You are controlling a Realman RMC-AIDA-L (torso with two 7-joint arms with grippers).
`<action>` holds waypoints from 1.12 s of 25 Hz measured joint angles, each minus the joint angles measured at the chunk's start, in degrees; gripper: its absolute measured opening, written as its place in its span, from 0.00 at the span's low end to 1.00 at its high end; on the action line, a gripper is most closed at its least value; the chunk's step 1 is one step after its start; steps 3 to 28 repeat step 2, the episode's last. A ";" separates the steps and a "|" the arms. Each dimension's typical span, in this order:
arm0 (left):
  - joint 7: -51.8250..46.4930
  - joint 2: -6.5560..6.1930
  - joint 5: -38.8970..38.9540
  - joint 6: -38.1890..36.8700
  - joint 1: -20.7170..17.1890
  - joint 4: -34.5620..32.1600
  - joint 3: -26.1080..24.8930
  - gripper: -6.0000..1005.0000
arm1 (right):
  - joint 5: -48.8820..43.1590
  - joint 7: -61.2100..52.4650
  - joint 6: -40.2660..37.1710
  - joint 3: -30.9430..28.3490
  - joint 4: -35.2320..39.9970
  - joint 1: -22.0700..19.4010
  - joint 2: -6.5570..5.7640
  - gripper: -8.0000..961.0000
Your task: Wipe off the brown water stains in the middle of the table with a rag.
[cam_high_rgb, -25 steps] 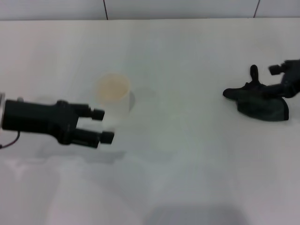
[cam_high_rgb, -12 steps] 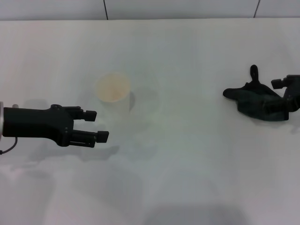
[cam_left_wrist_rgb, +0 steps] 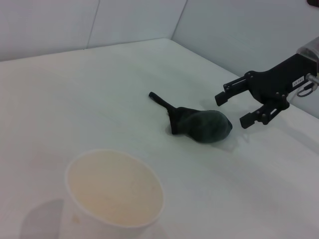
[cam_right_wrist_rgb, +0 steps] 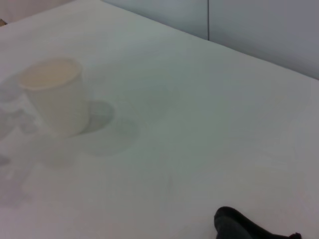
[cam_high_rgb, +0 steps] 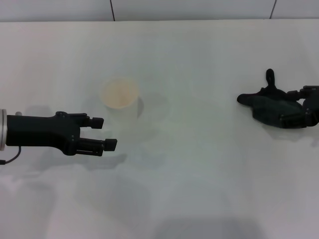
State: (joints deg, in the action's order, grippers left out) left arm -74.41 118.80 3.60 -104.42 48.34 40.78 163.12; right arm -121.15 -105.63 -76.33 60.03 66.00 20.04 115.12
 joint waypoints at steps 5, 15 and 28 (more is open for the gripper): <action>0.00 0.01 0.01 0.01 0.00 -0.01 0.00 0.86 | 0.02 1.04 0.03 -0.05 -0.04 -0.13 -0.02 0.91; 0.00 0.01 0.01 0.01 0.00 -0.01 0.00 0.86 | 0.02 1.04 0.03 -0.05 -0.04 -0.13 -0.02 0.91; 0.00 0.01 0.01 0.01 0.00 -0.01 0.00 0.86 | 0.02 1.04 0.03 -0.05 -0.04 -0.13 -0.02 0.91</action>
